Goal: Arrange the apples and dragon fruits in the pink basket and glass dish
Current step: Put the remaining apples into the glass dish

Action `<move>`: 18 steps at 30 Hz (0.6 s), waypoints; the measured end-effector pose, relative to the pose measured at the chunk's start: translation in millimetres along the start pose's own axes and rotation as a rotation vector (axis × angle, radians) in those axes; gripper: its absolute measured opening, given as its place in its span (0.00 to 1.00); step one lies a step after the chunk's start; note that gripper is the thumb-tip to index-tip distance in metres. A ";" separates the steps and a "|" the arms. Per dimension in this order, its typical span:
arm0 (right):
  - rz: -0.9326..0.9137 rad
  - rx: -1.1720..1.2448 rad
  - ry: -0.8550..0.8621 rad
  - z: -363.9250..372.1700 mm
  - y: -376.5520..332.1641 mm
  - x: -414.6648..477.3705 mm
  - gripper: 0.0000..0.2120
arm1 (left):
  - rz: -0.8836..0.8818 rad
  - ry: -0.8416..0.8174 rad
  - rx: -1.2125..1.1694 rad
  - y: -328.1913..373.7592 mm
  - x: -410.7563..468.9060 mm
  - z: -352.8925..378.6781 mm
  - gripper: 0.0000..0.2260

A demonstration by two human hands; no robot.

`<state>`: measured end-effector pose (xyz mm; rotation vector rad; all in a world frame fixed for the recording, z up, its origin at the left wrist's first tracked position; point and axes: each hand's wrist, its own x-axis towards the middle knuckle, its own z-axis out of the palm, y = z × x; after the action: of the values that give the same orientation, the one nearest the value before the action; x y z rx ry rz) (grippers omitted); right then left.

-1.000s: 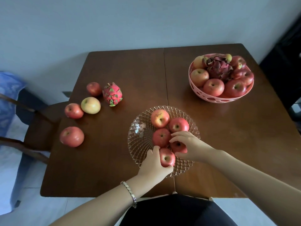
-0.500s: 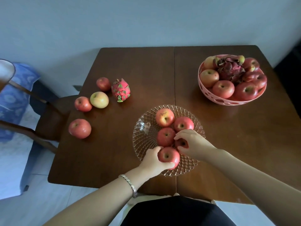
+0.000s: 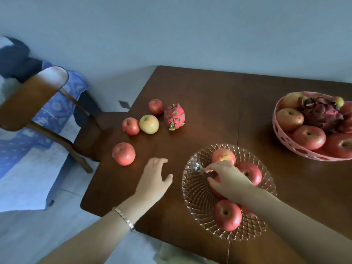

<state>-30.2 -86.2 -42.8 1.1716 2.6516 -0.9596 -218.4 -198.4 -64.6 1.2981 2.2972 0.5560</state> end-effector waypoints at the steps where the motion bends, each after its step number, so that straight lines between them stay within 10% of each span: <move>1: -0.017 0.019 0.015 2.3 -8.8 12.4 0.14 | -0.026 0.076 0.095 -21.7 15.3 -14.8 0.23; 7: -0.019 0.102 0.040 16.6 -58.1 57.8 0.13 | -0.282 -0.039 0.378 -109.0 81.6 -69.0 0.42; 11: -0.004 0.109 0.047 30.9 -85.0 92.1 0.15 | -0.277 -0.236 0.306 -127.5 111.9 -73.1 0.38; 18: -0.132 -0.083 0.075 28.5 -153.6 198.2 0.28 | -0.238 -0.117 0.188 -130.5 128.1 -111.6 0.34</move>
<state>-280.5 -54.6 -49.9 1.0461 2.8289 -0.8307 -429.8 -163.7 -66.4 1.0836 2.4054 0.1835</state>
